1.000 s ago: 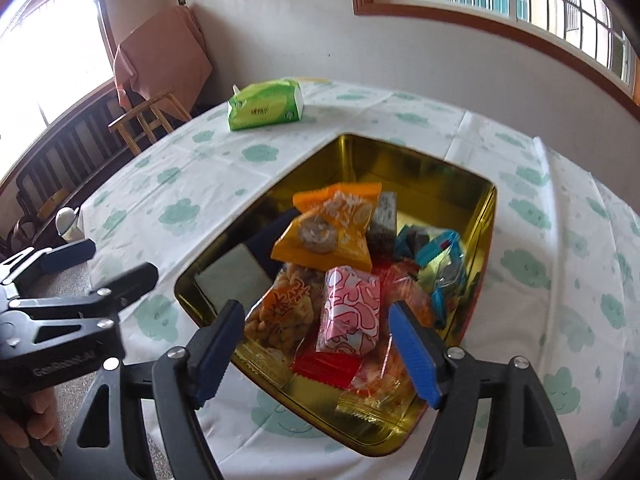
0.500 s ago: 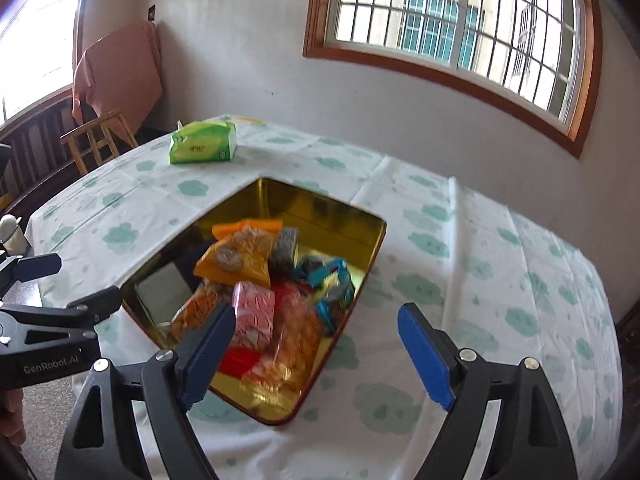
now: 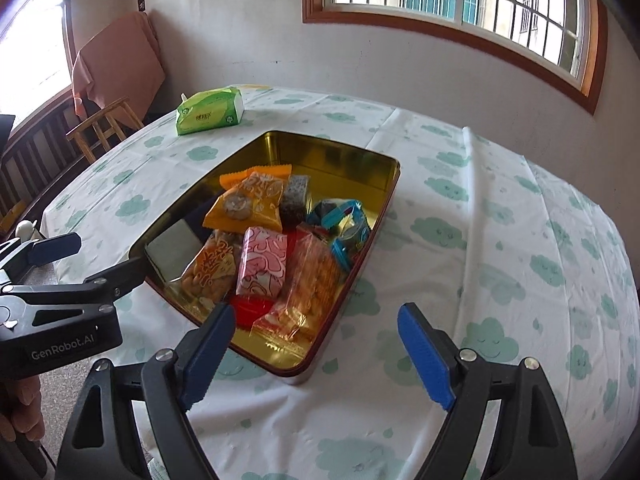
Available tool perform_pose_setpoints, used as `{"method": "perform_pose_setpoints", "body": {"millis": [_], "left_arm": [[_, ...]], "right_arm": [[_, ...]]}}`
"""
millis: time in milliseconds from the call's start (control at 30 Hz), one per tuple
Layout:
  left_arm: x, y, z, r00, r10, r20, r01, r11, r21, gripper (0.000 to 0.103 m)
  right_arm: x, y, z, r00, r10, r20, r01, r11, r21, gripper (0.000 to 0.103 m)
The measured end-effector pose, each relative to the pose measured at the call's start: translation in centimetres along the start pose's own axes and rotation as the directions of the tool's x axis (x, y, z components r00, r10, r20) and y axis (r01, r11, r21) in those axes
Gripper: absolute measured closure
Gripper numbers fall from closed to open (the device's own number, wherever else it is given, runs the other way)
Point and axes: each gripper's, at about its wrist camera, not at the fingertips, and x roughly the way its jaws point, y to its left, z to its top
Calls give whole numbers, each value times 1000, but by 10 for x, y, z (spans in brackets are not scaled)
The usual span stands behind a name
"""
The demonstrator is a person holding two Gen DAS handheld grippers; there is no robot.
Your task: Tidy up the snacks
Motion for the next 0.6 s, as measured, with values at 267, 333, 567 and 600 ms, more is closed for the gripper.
{"method": "perform_pose_setpoints", "body": {"millis": [267, 333, 567, 600], "left_arm": [[0, -6, 0, 1000, 3, -2, -3, 1000, 9, 17], [0, -7, 0, 1000, 3, -2, -3, 1000, 9, 17], [0, -7, 0, 1000, 6, -7, -6, 1000, 10, 17], [0, -7, 0, 1000, 5, -7, -5, 1000, 8, 17]], "right_arm": [[8, -1, -5, 999, -4, -37, 5, 1000, 11, 18], [9, -1, -5, 999, 0, -43, 0, 1000, 13, 18], [11, -1, -6, 999, 5, -49, -4, 1000, 19, 18], [11, -1, -6, 999, 7, -51, -6, 1000, 23, 18]]}}
